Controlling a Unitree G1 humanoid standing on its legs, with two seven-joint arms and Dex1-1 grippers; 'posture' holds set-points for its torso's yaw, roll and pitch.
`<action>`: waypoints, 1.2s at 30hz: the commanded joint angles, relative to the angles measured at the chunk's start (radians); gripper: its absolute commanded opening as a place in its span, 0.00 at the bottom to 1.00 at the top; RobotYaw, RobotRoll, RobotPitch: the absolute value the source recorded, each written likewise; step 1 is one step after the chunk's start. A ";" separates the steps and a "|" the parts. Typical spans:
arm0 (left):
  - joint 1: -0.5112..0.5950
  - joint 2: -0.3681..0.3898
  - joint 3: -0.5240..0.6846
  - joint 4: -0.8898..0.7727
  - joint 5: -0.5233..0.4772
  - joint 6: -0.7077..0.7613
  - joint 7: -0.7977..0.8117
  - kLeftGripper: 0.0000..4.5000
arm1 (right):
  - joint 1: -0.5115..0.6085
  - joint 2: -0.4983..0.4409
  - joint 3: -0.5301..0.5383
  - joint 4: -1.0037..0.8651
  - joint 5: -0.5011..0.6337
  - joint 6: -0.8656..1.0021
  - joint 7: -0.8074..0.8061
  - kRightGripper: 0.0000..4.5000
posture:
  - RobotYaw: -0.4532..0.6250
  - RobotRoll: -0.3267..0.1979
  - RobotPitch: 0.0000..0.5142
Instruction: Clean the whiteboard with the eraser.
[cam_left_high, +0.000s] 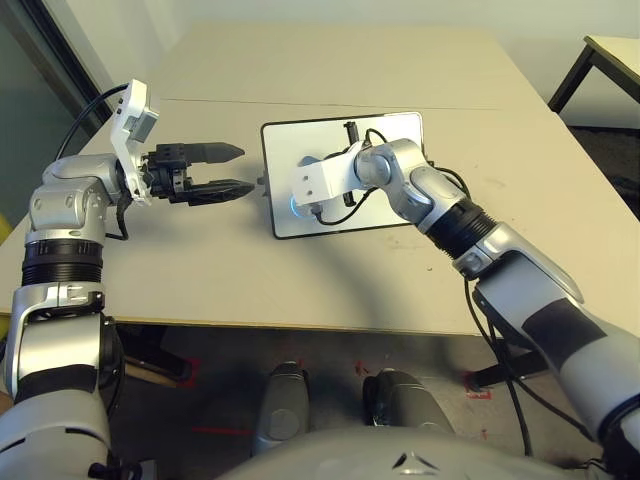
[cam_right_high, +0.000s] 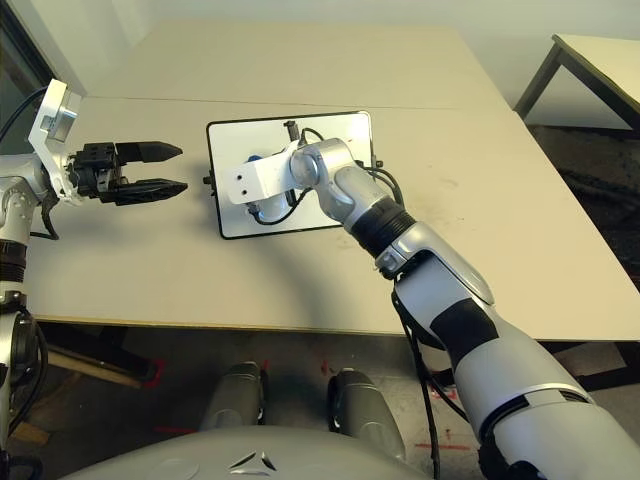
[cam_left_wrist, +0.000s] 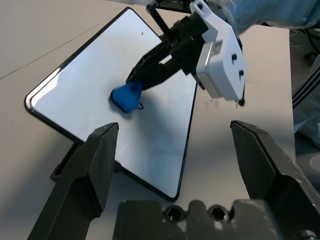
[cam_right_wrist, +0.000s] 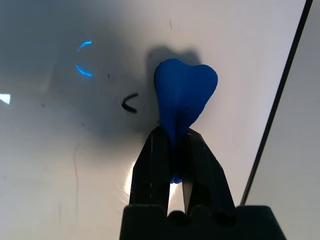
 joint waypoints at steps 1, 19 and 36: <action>0.005 0.002 0.004 -0.016 -0.005 0.003 0.003 1.00 | 0.020 -0.061 -0.019 -0.035 0.000 0.019 0.035 0.03 | 0.67 0.62 0.05; -0.003 -0.001 0.000 -0.002 -0.002 -0.001 -0.002 1.00 | 0.162 -0.151 -0.012 -0.241 -0.005 0.057 0.093 0.03 | 0.66 0.62 0.06; 0.015 0.008 0.010 -0.029 -0.010 0.010 0.006 1.00 | 0.126 -0.020 0.039 -0.131 -0.036 -0.006 0.045 0.03 | 0.69 0.62 0.04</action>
